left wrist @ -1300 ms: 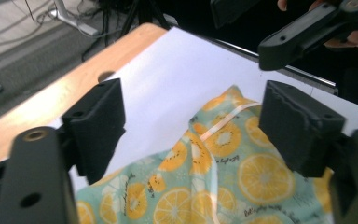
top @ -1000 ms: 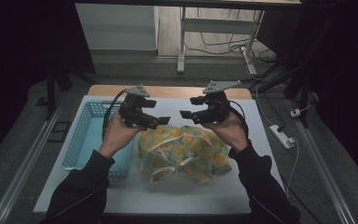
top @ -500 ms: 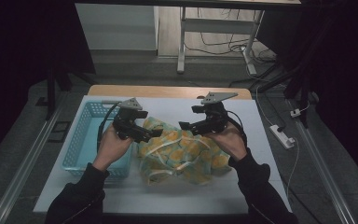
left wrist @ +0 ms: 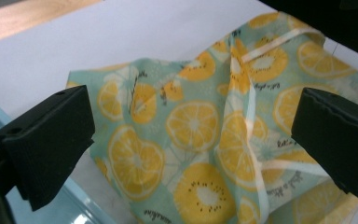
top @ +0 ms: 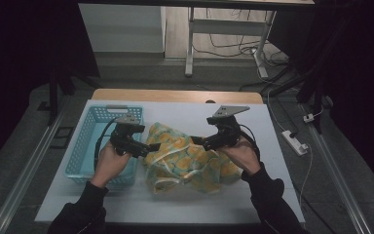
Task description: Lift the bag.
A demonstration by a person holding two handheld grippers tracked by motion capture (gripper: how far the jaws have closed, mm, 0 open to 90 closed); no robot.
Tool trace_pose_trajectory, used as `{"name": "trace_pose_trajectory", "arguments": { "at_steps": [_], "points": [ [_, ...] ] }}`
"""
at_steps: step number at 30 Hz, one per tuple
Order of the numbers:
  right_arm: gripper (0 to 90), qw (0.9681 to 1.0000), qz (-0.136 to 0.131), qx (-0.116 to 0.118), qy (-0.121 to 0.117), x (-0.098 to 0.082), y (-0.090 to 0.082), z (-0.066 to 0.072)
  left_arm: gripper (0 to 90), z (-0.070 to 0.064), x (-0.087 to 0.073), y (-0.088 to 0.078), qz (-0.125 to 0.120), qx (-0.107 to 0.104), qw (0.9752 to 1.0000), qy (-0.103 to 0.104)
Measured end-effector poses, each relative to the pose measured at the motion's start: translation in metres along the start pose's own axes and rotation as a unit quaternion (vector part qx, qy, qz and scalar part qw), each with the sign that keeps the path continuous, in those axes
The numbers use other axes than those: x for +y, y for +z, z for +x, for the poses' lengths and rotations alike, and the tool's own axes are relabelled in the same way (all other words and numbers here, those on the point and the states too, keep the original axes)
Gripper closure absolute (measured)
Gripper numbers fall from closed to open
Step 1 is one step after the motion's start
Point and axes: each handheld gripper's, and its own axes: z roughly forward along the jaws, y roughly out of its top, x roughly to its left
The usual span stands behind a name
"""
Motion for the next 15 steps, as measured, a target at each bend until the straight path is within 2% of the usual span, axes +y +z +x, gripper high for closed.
{"name": "trace_pose_trajectory", "arguments": {
  "at_steps": [3, 7, 15],
  "points": [
    [0.7, 0.9999, 0.004, -0.01, -0.007, -0.005, -0.001, 0.001, 0.0, -0.001, -0.004, -0.001, 0.0, -0.004, 1.0, -0.002],
    [0.0, 0.9996, 0.007, -0.021, -0.017, -0.011, -0.003, 0.002, 0.0, -0.005, -0.01, -0.004, -0.004, 0.002, 1.0, 0.001],
    [0.0, 0.9997, 0.012, -0.021, -0.001, -0.027, -0.01, -0.001, 0.0, -0.009, -0.025, -0.013, -0.014, 0.006, 0.9999, -0.005]
  ]
}}
